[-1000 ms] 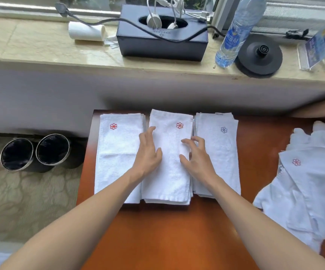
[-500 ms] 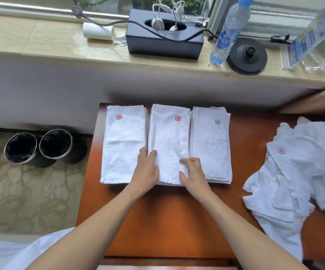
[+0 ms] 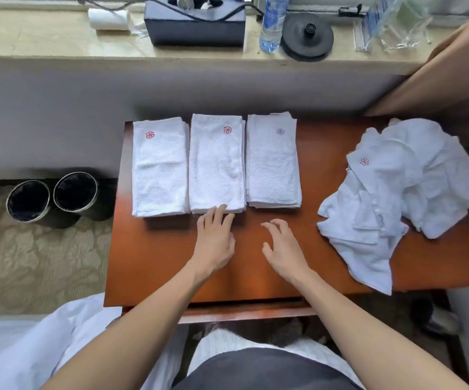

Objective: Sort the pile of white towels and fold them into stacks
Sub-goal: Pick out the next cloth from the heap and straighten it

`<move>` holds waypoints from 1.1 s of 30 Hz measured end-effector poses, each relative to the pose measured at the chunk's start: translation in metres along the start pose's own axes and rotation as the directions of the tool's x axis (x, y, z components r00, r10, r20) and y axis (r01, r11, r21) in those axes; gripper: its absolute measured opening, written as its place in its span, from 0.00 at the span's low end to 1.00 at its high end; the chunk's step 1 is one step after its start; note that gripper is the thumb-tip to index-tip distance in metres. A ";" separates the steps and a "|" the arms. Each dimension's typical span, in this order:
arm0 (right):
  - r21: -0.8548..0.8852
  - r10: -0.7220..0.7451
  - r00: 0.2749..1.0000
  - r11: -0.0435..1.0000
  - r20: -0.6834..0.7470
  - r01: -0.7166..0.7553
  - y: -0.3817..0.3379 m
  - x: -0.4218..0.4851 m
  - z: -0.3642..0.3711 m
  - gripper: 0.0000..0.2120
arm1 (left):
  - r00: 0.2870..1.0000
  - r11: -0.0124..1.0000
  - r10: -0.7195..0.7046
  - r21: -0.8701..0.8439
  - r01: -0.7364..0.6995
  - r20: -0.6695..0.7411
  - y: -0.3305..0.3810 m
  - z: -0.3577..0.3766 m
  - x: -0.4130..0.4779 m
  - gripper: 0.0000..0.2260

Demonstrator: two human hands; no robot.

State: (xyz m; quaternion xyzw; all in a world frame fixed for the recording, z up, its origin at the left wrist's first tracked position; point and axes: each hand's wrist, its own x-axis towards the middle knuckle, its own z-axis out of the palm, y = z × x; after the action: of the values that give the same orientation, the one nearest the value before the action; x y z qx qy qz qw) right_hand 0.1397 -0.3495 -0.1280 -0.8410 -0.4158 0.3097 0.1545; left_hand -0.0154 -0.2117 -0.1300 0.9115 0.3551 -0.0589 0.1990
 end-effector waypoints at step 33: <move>0.068 0.123 0.940 0.992 -0.319 -0.106 0.378 -0.173 -0.247 0.22 | 0.932 0.929 0.363 0.083 -0.361 -0.011 0.474 0.082 0.031 0.19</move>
State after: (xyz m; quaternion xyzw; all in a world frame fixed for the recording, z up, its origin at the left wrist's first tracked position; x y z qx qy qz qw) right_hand 0.4482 -0.7167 -0.0682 -0.8989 -0.3274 0.1868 0.2232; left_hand 0.3281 -0.5427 -0.0602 0.9692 0.1811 -0.0233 0.1655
